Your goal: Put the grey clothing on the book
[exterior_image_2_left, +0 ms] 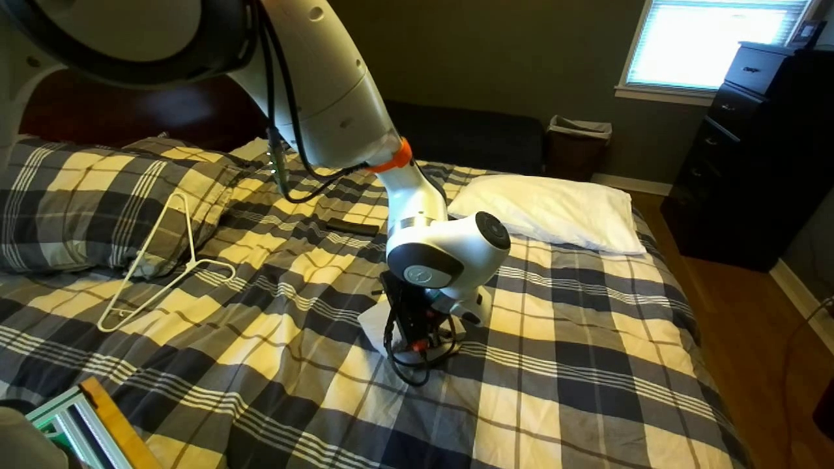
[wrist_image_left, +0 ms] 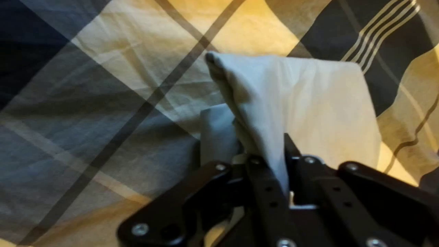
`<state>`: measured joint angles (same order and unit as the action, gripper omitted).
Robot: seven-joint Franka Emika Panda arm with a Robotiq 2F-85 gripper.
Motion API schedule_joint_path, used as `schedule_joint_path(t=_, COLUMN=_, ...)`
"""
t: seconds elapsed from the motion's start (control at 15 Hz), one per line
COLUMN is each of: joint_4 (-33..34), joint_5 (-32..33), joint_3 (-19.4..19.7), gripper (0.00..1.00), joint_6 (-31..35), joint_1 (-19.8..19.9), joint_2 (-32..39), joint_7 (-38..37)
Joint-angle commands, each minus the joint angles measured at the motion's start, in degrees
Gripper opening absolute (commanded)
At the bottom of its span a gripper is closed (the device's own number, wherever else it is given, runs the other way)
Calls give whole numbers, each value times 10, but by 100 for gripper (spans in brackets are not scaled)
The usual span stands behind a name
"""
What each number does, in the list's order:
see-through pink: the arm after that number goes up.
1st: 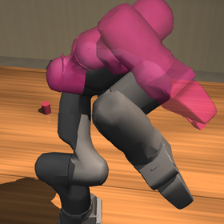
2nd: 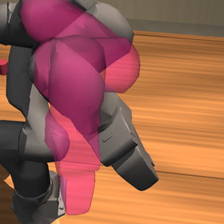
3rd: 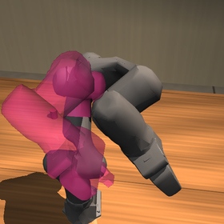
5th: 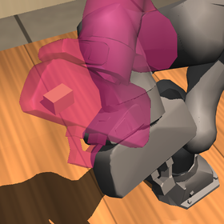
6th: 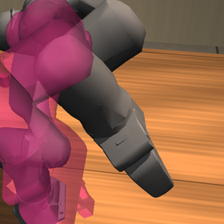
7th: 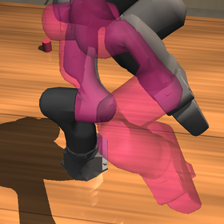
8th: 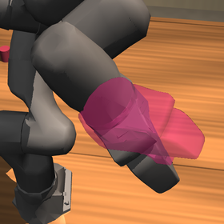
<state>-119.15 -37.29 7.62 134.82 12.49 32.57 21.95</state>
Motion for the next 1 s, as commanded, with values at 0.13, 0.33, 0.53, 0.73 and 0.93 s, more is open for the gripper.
schedule_joint_path(t=0.13, joint_4=-3, joint_5=60, joint_3=0, gripper=64, joint_6=88, joint_1=-2, joint_2=1, joint_7=-111)
schedule_joint_path(t=0.33, joint_4=-28, joint_5=146, joint_3=26, gripper=86, joint_6=91, joint_1=-31, joint_2=-20, joint_7=-224)
schedule_joint_path(t=0.53, joint_4=-93, joint_5=222, joint_3=27, gripper=100, joint_6=94, joint_1=-65, joint_2=-88, joint_7=-268)
schedule_joint_path(t=0.73, joint_4=-134, joint_5=306, joint_3=25, gripper=100, joint_6=108, joint_1=-107, joint_2=-134, joint_7=-302)
schedule_joint_path(t=0.93, joint_4=-123, joint_5=405, joint_3=35, gripper=100, joint_6=121, joint_1=-151, joint_2=-130, joint_7=-376)
